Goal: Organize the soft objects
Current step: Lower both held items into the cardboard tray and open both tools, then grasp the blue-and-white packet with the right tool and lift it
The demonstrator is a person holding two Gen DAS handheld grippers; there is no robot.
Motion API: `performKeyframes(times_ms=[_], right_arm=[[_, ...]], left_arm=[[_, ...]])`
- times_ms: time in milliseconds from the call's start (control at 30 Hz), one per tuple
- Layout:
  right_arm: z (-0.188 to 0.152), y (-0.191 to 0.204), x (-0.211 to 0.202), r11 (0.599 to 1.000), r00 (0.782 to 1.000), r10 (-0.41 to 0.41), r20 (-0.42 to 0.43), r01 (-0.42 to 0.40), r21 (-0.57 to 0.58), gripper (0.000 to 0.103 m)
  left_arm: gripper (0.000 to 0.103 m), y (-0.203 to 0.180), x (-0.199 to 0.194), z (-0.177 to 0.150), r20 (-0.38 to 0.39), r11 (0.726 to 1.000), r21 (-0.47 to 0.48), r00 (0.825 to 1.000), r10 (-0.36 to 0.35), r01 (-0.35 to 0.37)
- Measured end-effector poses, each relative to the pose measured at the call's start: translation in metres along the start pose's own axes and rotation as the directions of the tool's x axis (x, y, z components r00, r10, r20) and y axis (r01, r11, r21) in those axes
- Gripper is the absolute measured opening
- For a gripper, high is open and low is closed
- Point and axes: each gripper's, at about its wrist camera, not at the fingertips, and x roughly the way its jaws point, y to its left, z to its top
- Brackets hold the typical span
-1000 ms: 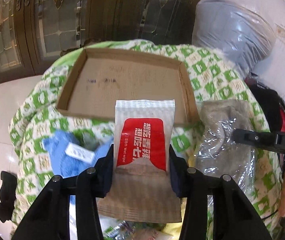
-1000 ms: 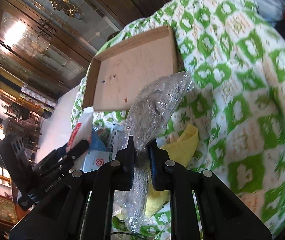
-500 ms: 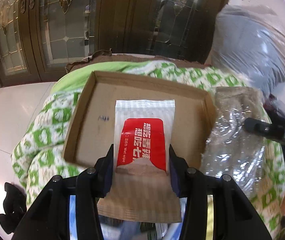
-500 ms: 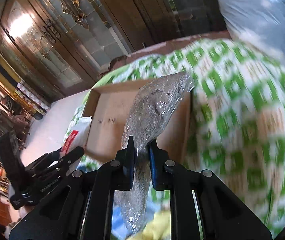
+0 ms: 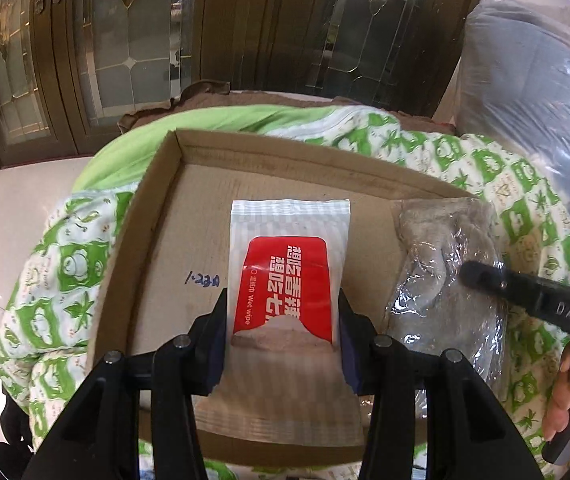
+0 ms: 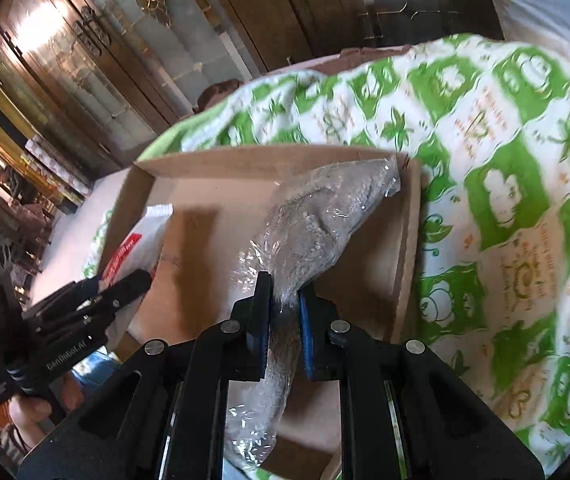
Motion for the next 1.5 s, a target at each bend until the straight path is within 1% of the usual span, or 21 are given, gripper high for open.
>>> performKeyframes(times_ms=[167,200,233,267,300,333,367,500,533,567,600,700,833,867,900,1000,1033,1167,1300,1367,1500], right_arm=[[-0.002,-0.002,0.010,1.000,1.000,-0.014,-0.009,0.014,0.004,0.014],[-0.002,-0.002,0.010,1.000,1.000,-0.018,-0.008,0.019,0.004,0.017],[-0.002,-0.003,0.010,1.000,1.000,-0.026,-0.006,0.026,0.005,0.019],[-0.002,-0.003,0.008,0.999,0.999,-0.039,0.000,0.039,0.004,0.026],[0.000,-0.001,0.008,0.999,0.999,-0.050,0.008,0.050,0.003,0.041],[0.001,-0.001,0.007,0.998,0.998,-0.056,0.022,0.056,0.002,0.048],[0.000,-0.003,0.003,0.999,0.998,-0.049,0.033,0.049,0.000,0.051],[0.000,0.004,-0.010,0.996,0.993,-0.082,0.080,0.084,-0.027,0.052],[0.000,0.005,-0.014,0.995,0.992,-0.088,0.089,0.091,-0.030,0.054],[-0.001,0.006,-0.018,0.995,0.990,-0.095,0.101,0.099,-0.029,0.062],[-0.002,0.006,-0.023,0.995,0.989,-0.095,0.113,0.099,-0.027,0.066],[-0.009,0.006,-0.034,0.995,0.987,-0.099,0.127,0.101,-0.007,0.066],[-0.031,0.005,-0.054,0.996,0.990,-0.068,0.123,0.060,0.062,0.066],[-0.041,0.006,-0.061,0.996,0.992,-0.052,0.116,0.043,0.075,0.071],[-0.048,0.007,-0.063,0.996,0.993,-0.043,0.108,0.035,0.080,0.080],[-0.080,0.013,-0.073,0.995,0.997,-0.005,0.082,-0.003,0.097,0.081],[-0.092,0.015,-0.074,0.995,0.998,0.004,0.070,-0.012,0.104,0.081],[-0.132,0.020,-0.069,0.988,0.999,0.031,0.021,-0.033,0.149,0.081],[-0.160,0.030,-0.061,0.989,0.998,0.029,-0.054,-0.021,0.149,0.081],[-0.174,0.034,-0.060,0.989,0.997,0.024,-0.068,-0.014,0.148,0.081],[-0.189,0.041,-0.056,0.992,0.996,0.001,-0.093,0.010,0.127,0.081]], left_arm=[[0.049,0.008,0.011,-0.004,-0.013,1.000,-0.014,1.000,0.005,-0.006],[0.051,0.008,0.012,-0.003,-0.015,1.000,-0.021,1.000,0.006,-0.006],[0.055,0.010,0.013,-0.003,-0.018,1.000,-0.030,1.000,0.006,-0.006],[0.061,0.011,0.014,-0.001,-0.023,0.999,-0.037,1.000,0.005,-0.006],[0.062,0.011,0.014,0.000,-0.026,0.999,-0.044,1.000,0.009,-0.010],[0.062,0.010,0.014,0.002,-0.025,0.999,-0.046,1.000,0.016,-0.017],[0.063,0.010,0.012,0.002,-0.020,0.999,-0.045,1.000,0.021,-0.022],[0.066,0.004,0.002,0.005,0.006,0.998,-0.011,0.998,0.057,-0.057],[0.066,0.005,0.002,0.005,0.011,0.998,-0.003,0.998,0.067,-0.067],[0.067,0.005,-0.001,0.005,0.015,0.997,0.005,0.997,0.076,-0.076],[0.067,0.004,-0.005,0.005,0.020,0.996,0.013,0.996,0.084,-0.085],[0.067,0.002,-0.016,0.004,0.035,0.995,0.028,0.995,0.093,-0.094],[0.067,-0.001,-0.038,-0.006,0.057,0.994,0.020,0.993,0.105,-0.106],[0.067,-0.002,-0.047,-0.012,0.064,0.994,0.019,0.993,0.104,-0.105],[0.068,-0.004,-0.057,-0.020,0.069,0.992,0.023,0.990,0.120,-0.122],[0.076,-0.008,-0.078,-0.048,0.091,0.978,0.047,0.976,0.198,-0.203],[0.076,-0.008,-0.086,-0.060,0.098,0.970,0.052,0.967,0.234,-0.239],[0.076,-0.003,-0.110,-0.106,0.123,0.950,0.049,0.946,0.301,-0.308],[0.076,-0.005,-0.116,-0.131,0.094,0.948,0.058,0.947,0.307,-0.313],[0.076,-0.008,-0.117,-0.138,0.093,0.949,0.061,0.948,0.304,-0.311],[0.076,-0.012,-0.116,-0.150,0.090,0.943,0.078,0.944,0.317,-0.324]])
